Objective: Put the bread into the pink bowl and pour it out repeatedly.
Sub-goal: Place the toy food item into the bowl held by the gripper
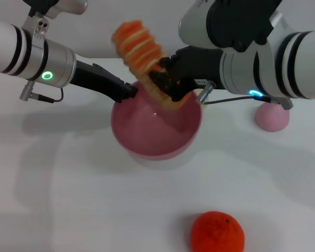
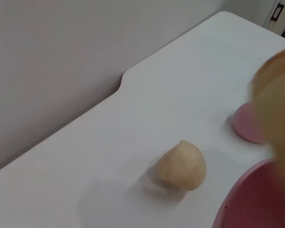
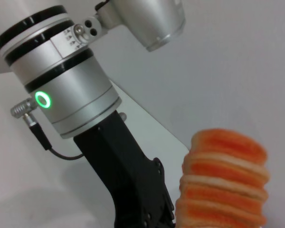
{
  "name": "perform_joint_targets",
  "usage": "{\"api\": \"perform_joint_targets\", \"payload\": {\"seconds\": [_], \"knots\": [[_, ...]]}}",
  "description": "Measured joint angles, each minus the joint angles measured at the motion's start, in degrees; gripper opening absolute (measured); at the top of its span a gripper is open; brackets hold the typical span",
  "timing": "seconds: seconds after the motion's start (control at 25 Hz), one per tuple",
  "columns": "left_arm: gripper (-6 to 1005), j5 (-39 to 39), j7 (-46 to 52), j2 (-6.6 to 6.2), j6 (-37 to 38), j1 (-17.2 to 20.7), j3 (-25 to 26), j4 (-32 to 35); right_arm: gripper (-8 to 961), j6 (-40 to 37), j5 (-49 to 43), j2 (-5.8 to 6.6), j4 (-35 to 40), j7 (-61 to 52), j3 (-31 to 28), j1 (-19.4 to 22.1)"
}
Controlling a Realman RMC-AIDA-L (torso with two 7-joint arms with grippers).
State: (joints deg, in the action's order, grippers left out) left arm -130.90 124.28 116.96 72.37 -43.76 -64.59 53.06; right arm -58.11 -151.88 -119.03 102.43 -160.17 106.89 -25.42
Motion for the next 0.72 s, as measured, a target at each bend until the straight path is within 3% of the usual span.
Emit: {"api": "perform_joint_targets", "payload": {"seconds": [0.16, 0.4, 0.56, 0.72], "knots": [[44, 0.0, 0.0, 0.0, -0.2, 0.0, 0.0, -0.1, 186, 0.2, 0.0, 0.02, 0.1, 0.3, 0.1, 0.1], [44, -0.1, 0.0, -0.01, -0.8, 0.2, 0.0, -0.1, 425, 2.2, -0.2, 0.13, 1.2, 0.7, -0.3, 1.6], [44, -0.1, 0.0, -0.01, -1.3, 0.4, 0.0, -0.1, 494, 10.8, -1.8, 0.16, 3.1, 2.1, -0.5, 6.8], [44, -0.1, 0.0, 0.15, -2.0, 0.5, 0.0, -0.1, 494, 23.6, -2.1, -0.13, 2.3, 6.4, 0.1, 12.9]]}}
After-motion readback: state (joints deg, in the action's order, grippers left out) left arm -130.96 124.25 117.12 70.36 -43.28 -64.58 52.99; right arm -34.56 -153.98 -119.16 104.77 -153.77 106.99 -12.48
